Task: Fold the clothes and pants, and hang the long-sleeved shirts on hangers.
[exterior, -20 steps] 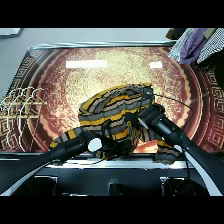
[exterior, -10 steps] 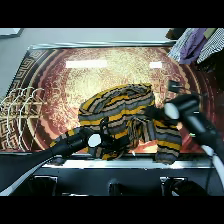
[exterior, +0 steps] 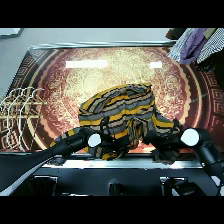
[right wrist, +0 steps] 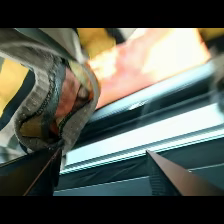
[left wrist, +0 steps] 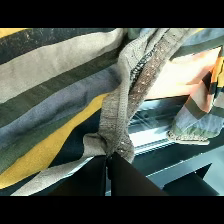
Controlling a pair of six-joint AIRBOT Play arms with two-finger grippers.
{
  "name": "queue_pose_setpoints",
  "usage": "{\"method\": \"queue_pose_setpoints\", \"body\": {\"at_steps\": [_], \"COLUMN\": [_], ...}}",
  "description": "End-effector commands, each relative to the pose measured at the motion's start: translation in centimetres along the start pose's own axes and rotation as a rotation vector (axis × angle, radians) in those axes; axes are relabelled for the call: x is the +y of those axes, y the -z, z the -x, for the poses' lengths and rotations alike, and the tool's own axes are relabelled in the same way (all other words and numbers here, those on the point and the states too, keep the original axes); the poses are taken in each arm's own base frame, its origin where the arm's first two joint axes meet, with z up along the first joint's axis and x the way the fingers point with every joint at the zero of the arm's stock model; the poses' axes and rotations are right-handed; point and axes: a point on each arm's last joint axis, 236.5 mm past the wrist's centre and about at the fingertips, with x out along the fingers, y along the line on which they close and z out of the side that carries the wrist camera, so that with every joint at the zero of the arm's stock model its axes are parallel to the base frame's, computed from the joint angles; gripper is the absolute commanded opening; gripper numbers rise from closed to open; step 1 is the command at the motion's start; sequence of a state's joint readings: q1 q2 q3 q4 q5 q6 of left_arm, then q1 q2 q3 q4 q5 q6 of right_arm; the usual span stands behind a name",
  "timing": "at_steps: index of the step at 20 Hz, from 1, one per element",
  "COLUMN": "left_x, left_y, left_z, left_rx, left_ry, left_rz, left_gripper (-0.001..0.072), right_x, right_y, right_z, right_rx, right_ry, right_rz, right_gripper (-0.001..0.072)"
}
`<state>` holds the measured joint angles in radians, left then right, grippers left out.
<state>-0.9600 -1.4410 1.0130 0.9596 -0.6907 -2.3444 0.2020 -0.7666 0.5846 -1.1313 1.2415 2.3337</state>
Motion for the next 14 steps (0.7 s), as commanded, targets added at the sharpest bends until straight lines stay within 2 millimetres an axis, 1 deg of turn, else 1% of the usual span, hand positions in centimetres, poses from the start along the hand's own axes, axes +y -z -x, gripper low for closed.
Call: {"method": "queue_pose_setpoints", "body": {"at_steps": [1,3,5,7,9,11,12,13,14], "left_x": [0.0,0.0,0.0,0.0,0.0,0.0,0.0,0.0,0.0], "left_y": [-0.1,-0.1,0.0,-0.1,-0.1,-0.1,-0.1,0.0,-0.1], "left_z": [0.0,0.0,0.0,0.0,0.0,0.0,0.0,0.0,0.0], "left_rx": [-0.001,-0.001,-0.001,-0.001,-0.001,-0.001,-0.001,-0.001,-0.001], "left_ry": [-0.001,-0.001,-0.001,-0.001,-0.001,-0.001,-0.001,-0.001,-0.001], "left_rz": [-0.015,-0.015,-0.015,-0.015,-0.015,-0.015,-0.015,-0.015,-0.015], "left_gripper": [0.0028,0.0028,0.0028,0.0028,0.0028,0.0028,0.0029,0.0029,0.0028], "right_x": [0.8,1.1,1.8,1.9,2.3,3.1,3.4,3.6,3.6], "right_y": [1.6,1.5,1.2,1.4,2.4,3.6,4.2,4.5,4.7], "right_z": [-2.8,-3.3,-3.5,-4.1,-5.4,-6.8,-7.4,-7.8,-7.9], "right_rx": [0.078,0.080,0.076,0.086,0.108,0.132,0.143,0.146,0.143], "right_ry": [-0.129,-0.160,-0.199,-0.189,-0.167,-0.162,-0.159,-0.157,-0.154], "right_rz": [-0.166,-0.200,-0.248,-0.272,-0.272,-0.269,-0.278,-0.288,-0.288], "right_gripper": [0.0593,0.0592,0.0589,0.0582,0.0567,0.0522,0.0514,0.0441,0.0276]}}
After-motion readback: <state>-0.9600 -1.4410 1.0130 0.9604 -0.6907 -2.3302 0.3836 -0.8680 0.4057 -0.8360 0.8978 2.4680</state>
